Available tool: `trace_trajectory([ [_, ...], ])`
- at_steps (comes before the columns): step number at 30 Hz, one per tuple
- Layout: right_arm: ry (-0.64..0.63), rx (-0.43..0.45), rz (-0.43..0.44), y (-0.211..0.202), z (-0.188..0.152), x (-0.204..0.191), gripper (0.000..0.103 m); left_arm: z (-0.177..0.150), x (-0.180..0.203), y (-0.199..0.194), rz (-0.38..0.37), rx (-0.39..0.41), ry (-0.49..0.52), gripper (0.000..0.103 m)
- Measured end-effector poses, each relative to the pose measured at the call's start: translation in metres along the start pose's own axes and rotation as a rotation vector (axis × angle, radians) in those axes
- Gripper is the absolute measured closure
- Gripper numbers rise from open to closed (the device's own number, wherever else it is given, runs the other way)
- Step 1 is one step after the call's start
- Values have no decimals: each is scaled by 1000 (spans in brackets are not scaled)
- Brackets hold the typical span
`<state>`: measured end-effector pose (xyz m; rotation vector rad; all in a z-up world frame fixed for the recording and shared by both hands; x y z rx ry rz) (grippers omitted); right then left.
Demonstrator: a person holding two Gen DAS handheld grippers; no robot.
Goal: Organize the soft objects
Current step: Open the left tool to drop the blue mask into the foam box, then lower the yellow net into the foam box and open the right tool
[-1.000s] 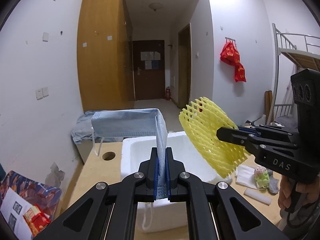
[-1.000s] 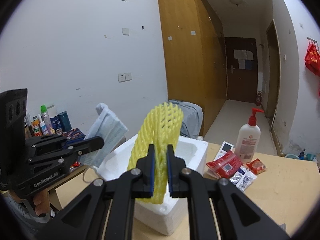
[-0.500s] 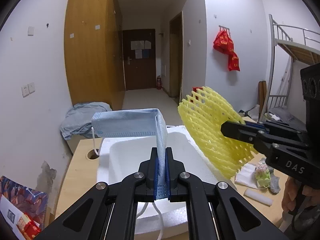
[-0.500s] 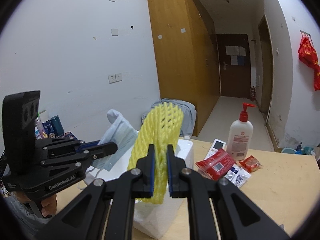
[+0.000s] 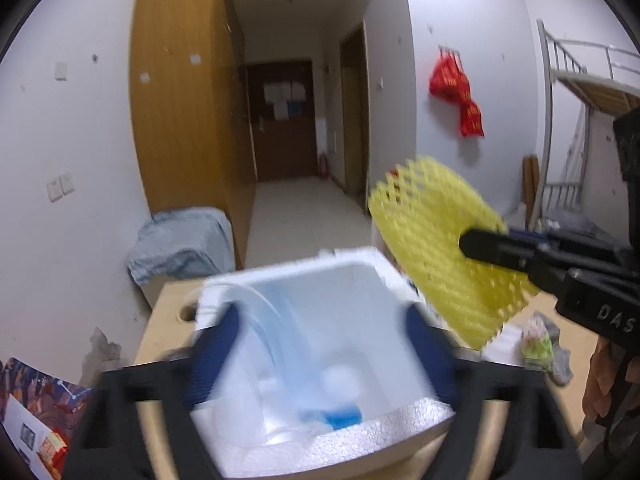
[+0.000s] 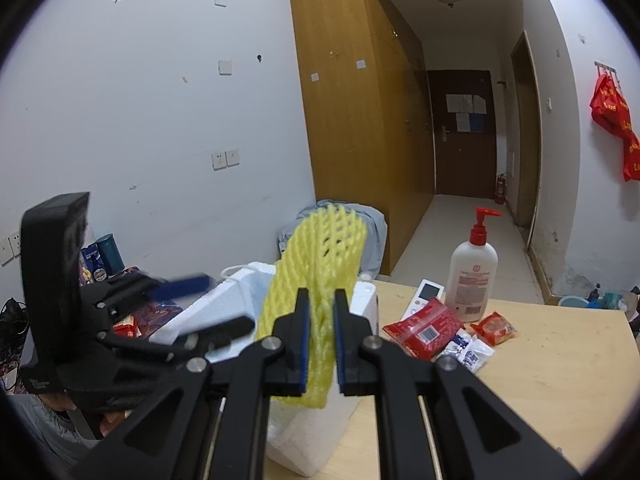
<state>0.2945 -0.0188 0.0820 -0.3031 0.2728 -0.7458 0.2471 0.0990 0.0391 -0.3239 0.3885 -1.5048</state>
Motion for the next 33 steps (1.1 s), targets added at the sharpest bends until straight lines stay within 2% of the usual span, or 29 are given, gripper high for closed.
trace_trajectory([
  [1, 0, 0, 0, 0, 0, 0, 90, 1, -3, -4, 18, 19, -12, 7],
  [4, 1, -1, -2, 1, 0, 1, 90, 1, -7, -7, 24, 11, -32, 7],
  [12, -8, -9, 9, 5, 0, -5, 90, -2, -10, -23, 58, 32, -24, 7],
  [18, -14, -19, 30, 12, -1, -15, 90, -9, -32, -43, 120, 54, -59, 6],
  [20, -16, -22, 37, 15, -1, -18, 90, -12, -38, -49, 149, 56, -76, 3],
  [28, -15, -43, 51, 31, -2, -29, 90, -24, -63, -67, 239, 76, -128, 0],
  [33, -26, -60, 57, 42, -2, -37, 90, -29, -69, -67, 249, 70, -141, 0],
])
Point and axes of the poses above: each gripper's, at about its wrist camera, not at the fingertips, and y roughly the way its jaws point, x to its right, z to its top, the point moved 3 cm from there along y, roughly the way its jaws point
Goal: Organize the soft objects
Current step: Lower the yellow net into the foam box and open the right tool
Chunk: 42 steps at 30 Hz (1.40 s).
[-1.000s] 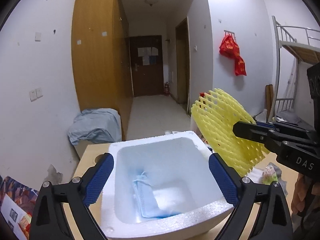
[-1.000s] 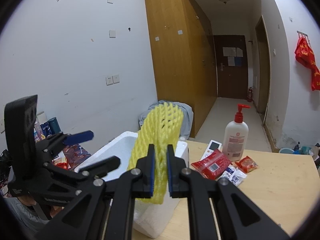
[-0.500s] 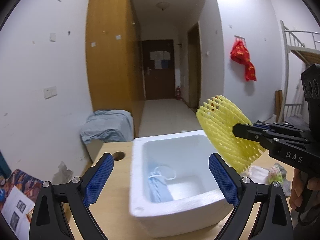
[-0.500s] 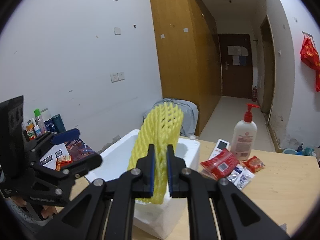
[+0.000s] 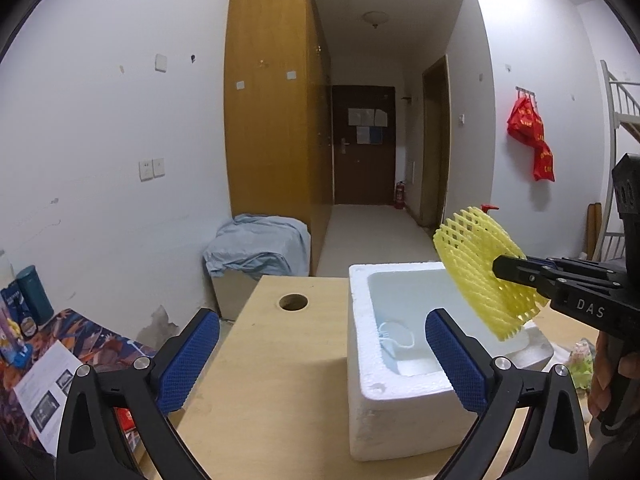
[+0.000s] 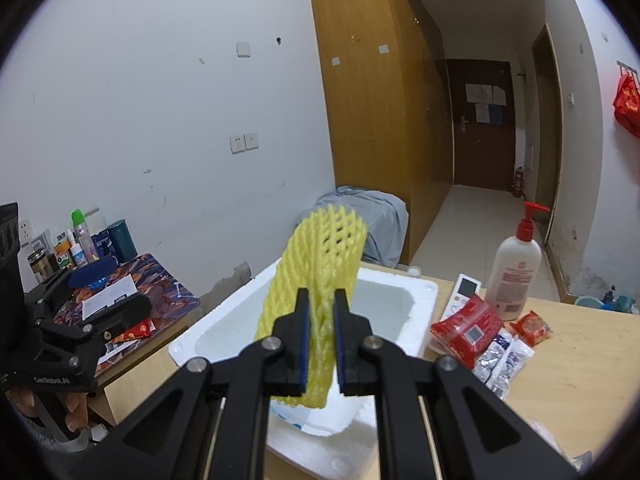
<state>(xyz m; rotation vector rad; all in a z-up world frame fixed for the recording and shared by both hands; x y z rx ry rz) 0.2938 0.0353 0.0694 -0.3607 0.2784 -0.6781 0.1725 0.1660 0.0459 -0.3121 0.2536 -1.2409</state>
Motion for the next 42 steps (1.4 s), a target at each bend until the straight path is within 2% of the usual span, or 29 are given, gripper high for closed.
trace_trajectory([
  [14, -3, -35, 1, 19, -3, -3, 87, -5, -7, 2, -6, -5, -4, 0],
  [16, 3, -28, 13, 18, -2, -3, 69, -5, -7, 2, -8, -6, -6, 0],
  [17, 4, -26, 7, 17, -2, -2, 50, -6, -7, 1, -8, -6, -5, 0],
  [18, 4, -15, -7, 14, -2, -1, 37, -6, -8, 1, -6, -5, -6, 0],
  [19, 1, -7, -15, 13, -1, -3, 34, -5, -7, 0, -5, -3, -9, 0],
  [27, -5, 21, -27, -2, 1, -1, 33, -4, 1, -6, -17, -1, -3, 0],
  [29, -2, 26, -31, -7, 1, 0, 29, -4, 5, -11, -29, 2, -2, 0],
  [32, 2, 40, -43, -20, 0, 3, 16, -4, 12, -17, -48, 7, -3, 0],
  [34, 8, 51, -50, -30, -1, 6, 0, -4, 19, -22, -58, 9, 3, 0],
  [42, 34, 72, -98, -68, -11, 18, 0, -6, 47, -44, -108, 24, 21, 0],
])
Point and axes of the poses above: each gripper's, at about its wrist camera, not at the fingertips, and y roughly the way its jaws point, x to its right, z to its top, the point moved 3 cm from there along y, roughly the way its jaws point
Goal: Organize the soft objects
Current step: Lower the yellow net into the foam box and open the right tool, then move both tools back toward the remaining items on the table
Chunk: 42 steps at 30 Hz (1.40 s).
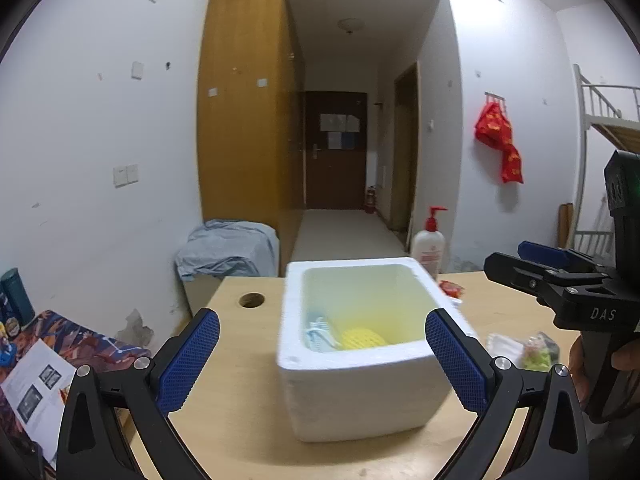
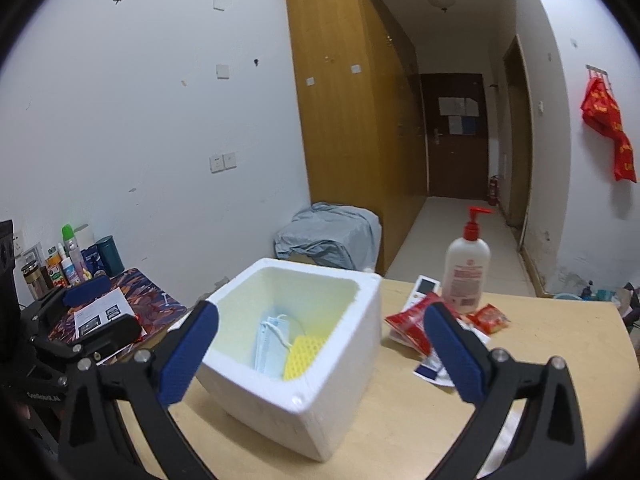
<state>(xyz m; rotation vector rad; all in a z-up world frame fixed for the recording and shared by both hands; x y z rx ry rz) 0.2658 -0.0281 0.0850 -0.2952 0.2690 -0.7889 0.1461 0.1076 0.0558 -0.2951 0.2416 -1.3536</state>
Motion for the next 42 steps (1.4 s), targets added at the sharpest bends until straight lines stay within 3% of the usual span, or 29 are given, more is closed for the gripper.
trace_trajectory([
  [11, 10, 71, -42, -66, -6, 13, 0, -1, 52, -25, -81, 16, 44, 0],
  [27, 40, 150, -185, -146, -30, 35, 0, -8, 114, -65, -184, 81, 85, 0],
  [42, 85, 178, -308, -179, -87, 67, 0, -57, 161, -56, -305, 96, 77, 0],
])
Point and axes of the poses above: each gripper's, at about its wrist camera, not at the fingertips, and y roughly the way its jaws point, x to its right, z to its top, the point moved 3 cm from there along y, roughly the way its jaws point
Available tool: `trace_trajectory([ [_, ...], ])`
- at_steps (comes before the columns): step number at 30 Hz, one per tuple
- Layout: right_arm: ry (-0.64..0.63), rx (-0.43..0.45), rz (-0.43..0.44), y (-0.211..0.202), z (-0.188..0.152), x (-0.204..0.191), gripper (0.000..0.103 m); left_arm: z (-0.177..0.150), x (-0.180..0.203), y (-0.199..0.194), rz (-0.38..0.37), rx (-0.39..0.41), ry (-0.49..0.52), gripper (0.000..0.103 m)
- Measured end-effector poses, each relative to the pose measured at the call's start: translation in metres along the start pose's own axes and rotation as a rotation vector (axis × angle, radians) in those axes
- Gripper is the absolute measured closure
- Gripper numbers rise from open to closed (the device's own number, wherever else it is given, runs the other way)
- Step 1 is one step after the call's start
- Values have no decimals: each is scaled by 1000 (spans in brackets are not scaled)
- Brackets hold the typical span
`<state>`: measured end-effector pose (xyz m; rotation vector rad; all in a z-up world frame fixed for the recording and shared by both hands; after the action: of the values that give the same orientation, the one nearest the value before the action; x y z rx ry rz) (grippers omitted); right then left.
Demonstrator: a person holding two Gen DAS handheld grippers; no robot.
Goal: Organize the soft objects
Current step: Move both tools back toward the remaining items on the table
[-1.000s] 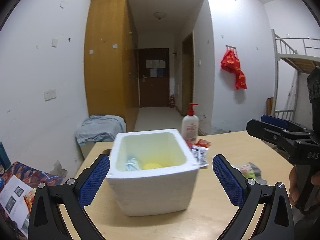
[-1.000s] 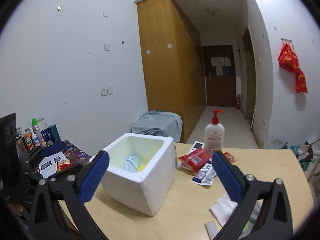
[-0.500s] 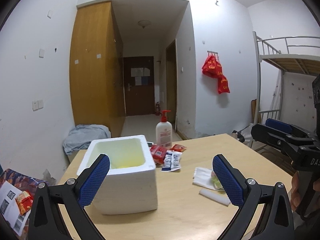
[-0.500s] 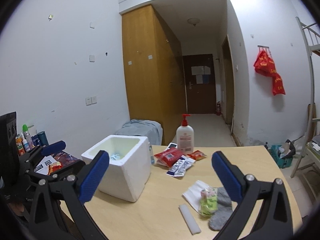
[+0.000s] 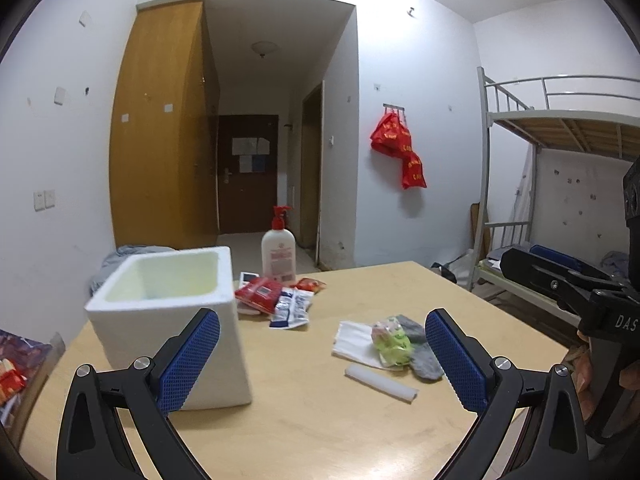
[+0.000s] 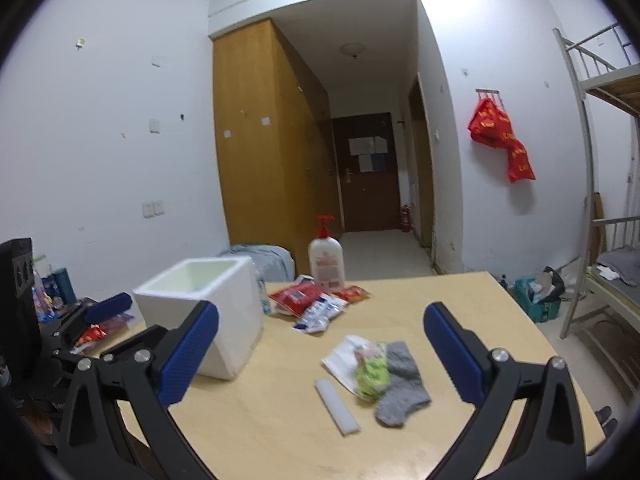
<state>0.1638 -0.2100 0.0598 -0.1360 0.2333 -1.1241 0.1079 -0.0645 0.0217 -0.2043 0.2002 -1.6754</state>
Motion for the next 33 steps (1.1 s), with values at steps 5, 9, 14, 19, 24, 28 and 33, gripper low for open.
trace_trajectory([
  [5, -5, -16, -43, -5, -22, 12, 0, -23, 7, 6, 22, -1, 14, 0],
  [9, -4, -28, -54, -7, -35, 17, 0, -35, 6, 11, 0, -13, -30, 0],
  [14, 10, -53, -75, -8, -41, 24, 0, -44, 8, 19, -36, -45, -65, 0],
  [19, 22, -70, -86, -7, -43, 30, 0, -45, 18, 24, -62, -61, -40, 0],
  [24, 27, -89, -74, -3, -45, 34, 0, -47, 25, 30, -81, -76, -31, 0],
  [28, 19, -112, -84, 4, -49, 36, 0, -49, 28, 34, -86, -88, -24, 0],
  [33, 31, -125, -91, 10, -51, 43, 0, -49, 31, 44, -94, -108, -21, 0],
])
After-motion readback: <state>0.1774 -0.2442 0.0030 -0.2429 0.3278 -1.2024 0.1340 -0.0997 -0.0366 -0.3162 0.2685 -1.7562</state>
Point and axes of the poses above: each gripper's, at about its wrist camera, not at the fingertips, and y roughly the way its jaws point, x to its right, z to its top, the point moved 3 cm from there along y, roughly the way its jaws point
